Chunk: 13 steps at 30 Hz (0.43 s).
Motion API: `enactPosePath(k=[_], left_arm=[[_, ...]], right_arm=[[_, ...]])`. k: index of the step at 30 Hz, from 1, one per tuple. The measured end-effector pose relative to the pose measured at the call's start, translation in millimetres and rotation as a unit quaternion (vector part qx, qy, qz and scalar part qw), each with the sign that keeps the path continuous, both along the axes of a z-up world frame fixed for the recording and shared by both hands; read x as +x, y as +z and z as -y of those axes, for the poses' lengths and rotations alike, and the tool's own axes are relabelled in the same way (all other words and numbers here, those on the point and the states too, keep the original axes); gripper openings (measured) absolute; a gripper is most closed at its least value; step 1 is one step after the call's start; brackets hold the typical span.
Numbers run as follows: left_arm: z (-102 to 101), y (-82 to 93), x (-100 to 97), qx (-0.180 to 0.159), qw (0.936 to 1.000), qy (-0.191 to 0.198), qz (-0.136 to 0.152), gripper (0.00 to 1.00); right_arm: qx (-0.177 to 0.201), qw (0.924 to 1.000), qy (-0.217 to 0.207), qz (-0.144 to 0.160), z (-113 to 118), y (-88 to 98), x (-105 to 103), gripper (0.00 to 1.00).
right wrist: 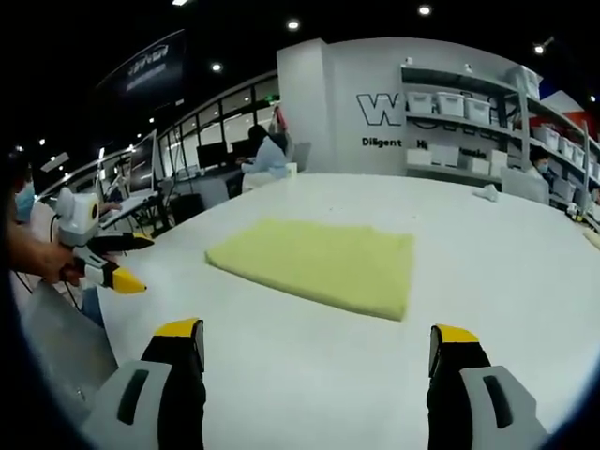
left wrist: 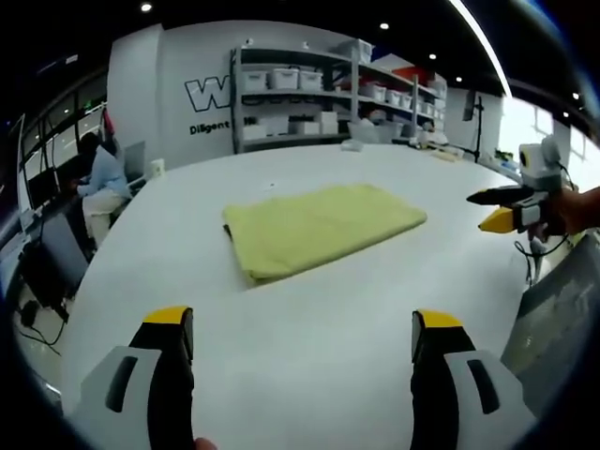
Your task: Fold the garment on the visible template until the final outline fits inside the template.
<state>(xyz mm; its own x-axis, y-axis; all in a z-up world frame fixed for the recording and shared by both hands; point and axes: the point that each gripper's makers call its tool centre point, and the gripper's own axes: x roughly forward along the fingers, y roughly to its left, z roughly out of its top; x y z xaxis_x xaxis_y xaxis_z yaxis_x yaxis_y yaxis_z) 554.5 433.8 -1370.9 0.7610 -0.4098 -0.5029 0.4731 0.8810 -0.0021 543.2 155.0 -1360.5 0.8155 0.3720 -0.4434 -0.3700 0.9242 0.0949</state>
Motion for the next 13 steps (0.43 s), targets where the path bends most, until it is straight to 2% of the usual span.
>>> enactPosePath(k=[13], left_arm=[[1.7,-2.4,0.2,0.002,1.0,-0.003,-0.004,0.94]], right_arm=[[0.004,1.0,0.003,-0.005,-0.9,-3.1,-0.3,0.98]])
